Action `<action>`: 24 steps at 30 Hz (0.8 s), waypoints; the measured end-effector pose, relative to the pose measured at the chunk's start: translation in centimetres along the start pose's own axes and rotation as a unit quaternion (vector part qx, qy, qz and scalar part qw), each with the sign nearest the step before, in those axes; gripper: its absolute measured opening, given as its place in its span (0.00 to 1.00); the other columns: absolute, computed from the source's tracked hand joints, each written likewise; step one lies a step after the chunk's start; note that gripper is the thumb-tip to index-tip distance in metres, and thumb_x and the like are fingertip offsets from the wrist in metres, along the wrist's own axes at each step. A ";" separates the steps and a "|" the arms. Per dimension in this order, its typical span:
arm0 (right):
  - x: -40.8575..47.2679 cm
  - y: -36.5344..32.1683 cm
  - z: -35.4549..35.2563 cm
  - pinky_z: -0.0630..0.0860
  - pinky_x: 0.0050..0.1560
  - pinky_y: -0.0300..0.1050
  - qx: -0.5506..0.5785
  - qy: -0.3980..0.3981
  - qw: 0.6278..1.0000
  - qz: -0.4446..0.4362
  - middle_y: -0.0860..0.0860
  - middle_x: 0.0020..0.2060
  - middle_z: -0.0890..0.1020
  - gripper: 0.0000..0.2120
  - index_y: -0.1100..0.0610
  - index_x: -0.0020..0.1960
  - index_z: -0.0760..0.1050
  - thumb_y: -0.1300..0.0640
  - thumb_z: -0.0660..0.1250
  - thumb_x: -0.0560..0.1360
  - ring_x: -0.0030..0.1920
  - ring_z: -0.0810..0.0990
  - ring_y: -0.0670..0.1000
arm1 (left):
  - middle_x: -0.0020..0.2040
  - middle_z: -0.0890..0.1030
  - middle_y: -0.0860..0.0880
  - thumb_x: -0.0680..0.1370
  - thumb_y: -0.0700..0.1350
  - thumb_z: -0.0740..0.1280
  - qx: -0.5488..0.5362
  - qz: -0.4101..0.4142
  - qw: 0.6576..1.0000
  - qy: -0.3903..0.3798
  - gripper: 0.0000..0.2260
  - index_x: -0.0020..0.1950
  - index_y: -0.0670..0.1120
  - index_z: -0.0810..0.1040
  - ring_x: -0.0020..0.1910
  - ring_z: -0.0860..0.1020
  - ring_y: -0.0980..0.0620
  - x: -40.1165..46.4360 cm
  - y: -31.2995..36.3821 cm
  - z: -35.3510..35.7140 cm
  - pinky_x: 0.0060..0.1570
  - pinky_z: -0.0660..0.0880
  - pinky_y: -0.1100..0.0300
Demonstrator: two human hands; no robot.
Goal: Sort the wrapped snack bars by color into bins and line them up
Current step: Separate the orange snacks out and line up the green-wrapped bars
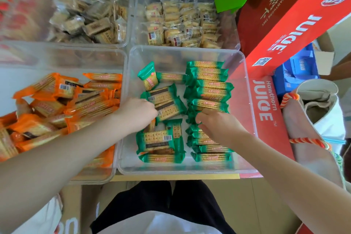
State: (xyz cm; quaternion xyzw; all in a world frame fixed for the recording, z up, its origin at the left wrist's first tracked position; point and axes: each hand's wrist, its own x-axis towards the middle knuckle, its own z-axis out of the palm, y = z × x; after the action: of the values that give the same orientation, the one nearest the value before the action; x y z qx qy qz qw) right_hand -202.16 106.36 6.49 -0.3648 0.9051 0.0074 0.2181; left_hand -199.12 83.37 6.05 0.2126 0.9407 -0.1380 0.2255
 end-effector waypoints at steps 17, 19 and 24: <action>5.3 -4.6 1.1 0.74 0.57 0.53 0.084 -0.094 0.978 -0.168 0.55 0.61 0.74 0.18 0.56 0.67 0.67 0.53 0.59 0.79 0.60 0.74 0.56 | 0.58 0.75 0.48 0.81 0.44 0.53 -0.017 0.006 1.000 -0.021 0.14 0.61 0.49 0.74 0.57 0.73 0.47 1.6 1.7 0.4 0.56 0.67 0.54; 5.6 -5.8 2.2 0.72 0.60 0.53 0.058 -0.132 0.974 -0.175 0.57 0.65 0.71 0.26 0.57 0.72 0.61 0.50 0.62 0.77 0.62 0.71 0.58 | 0.58 0.76 0.49 0.80 0.45 0.55 -0.011 0.014 1.000 -0.025 0.13 0.62 0.50 0.74 0.57 0.73 0.48 1.6 1.7 0.4 0.57 0.67 0.54; 5.0 -5.4 1.8 0.71 0.56 0.50 -0.014 -0.092 0.978 -0.184 0.55 0.60 0.73 0.25 0.58 0.67 0.65 0.49 0.67 0.74 0.59 0.72 0.57 | 0.59 0.75 0.49 0.80 0.44 0.58 0.017 0.016 0.998 -0.052 0.11 0.60 0.48 0.76 0.58 0.71 0.48 2.1 1.6 0.5 0.54 0.68 0.54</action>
State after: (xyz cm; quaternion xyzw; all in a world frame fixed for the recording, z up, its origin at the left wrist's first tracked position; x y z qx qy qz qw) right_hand -201.12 99.43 3.67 -0.5260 0.7982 0.0133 0.2931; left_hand -199.94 85.27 4.37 0.2236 0.9219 -0.1613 0.2721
